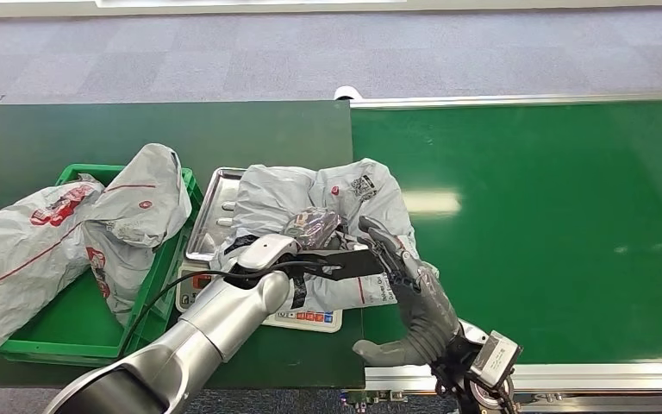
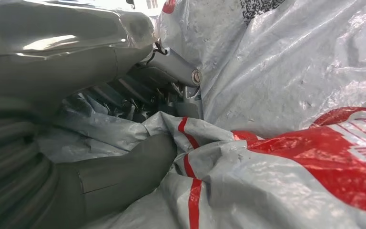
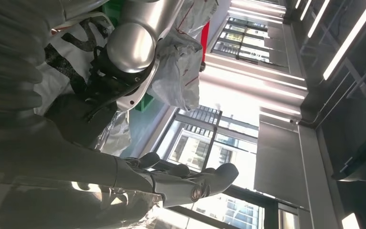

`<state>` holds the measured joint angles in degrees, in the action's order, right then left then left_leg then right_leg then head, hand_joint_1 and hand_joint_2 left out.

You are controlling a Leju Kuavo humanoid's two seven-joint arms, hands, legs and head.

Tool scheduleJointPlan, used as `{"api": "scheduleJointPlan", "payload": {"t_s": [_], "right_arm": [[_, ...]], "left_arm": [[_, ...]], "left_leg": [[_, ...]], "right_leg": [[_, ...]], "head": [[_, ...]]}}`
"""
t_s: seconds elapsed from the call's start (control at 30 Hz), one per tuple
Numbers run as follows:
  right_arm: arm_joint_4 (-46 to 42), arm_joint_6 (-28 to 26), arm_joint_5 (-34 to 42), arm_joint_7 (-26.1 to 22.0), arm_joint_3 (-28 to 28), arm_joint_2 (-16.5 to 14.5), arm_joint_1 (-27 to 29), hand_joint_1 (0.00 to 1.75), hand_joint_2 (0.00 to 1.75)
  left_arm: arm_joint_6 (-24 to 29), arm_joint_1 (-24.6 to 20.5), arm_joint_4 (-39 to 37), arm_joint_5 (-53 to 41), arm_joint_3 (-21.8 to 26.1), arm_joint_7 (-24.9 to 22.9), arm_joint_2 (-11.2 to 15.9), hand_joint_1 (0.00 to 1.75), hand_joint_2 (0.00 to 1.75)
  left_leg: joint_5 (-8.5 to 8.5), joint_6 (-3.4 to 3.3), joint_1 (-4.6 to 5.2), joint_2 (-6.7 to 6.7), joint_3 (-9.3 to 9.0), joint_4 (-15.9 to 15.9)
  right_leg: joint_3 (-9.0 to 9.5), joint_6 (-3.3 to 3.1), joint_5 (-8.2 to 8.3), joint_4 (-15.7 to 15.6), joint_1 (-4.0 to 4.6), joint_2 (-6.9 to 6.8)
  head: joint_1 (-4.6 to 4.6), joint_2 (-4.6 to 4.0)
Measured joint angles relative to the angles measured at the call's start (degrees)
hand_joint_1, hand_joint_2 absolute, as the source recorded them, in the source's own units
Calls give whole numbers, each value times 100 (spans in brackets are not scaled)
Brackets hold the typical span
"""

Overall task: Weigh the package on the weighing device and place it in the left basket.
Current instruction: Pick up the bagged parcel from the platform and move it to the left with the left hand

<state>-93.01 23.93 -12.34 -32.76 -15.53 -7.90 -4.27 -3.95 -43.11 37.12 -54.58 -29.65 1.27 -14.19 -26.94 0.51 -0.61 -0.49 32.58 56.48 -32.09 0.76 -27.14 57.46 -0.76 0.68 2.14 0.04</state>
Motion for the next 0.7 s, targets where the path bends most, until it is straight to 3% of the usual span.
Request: {"api": "scheduleJointPlan", "payload": {"t_s": [0.2,0.37,0.7], "right_arm": [[-42,2,-12,32,3,-10,-8,0,175],[-133,2,-4,36,7,-10,16,0,175],[-218,-159,35,15,19,-4,125,0,175]], "left_arm": [[-32,12,4,348,182,259,2,175,175],[457,234,363,891,469,699,21,175,175],[1612,1041,2785,2704,1063,1614,244,175,175]], "left_leg": [[0,0,0,-2,0,0],[0,0,0,-1,2,0],[-1,1,-1,1,7,-1]], "right_leg": [[0,0,0,0,0,0],[-1,0,0,0,0,0],[-7,0,-1,0,1,0]], "head": [[0,0],[-1,0],[0,-1]]}}
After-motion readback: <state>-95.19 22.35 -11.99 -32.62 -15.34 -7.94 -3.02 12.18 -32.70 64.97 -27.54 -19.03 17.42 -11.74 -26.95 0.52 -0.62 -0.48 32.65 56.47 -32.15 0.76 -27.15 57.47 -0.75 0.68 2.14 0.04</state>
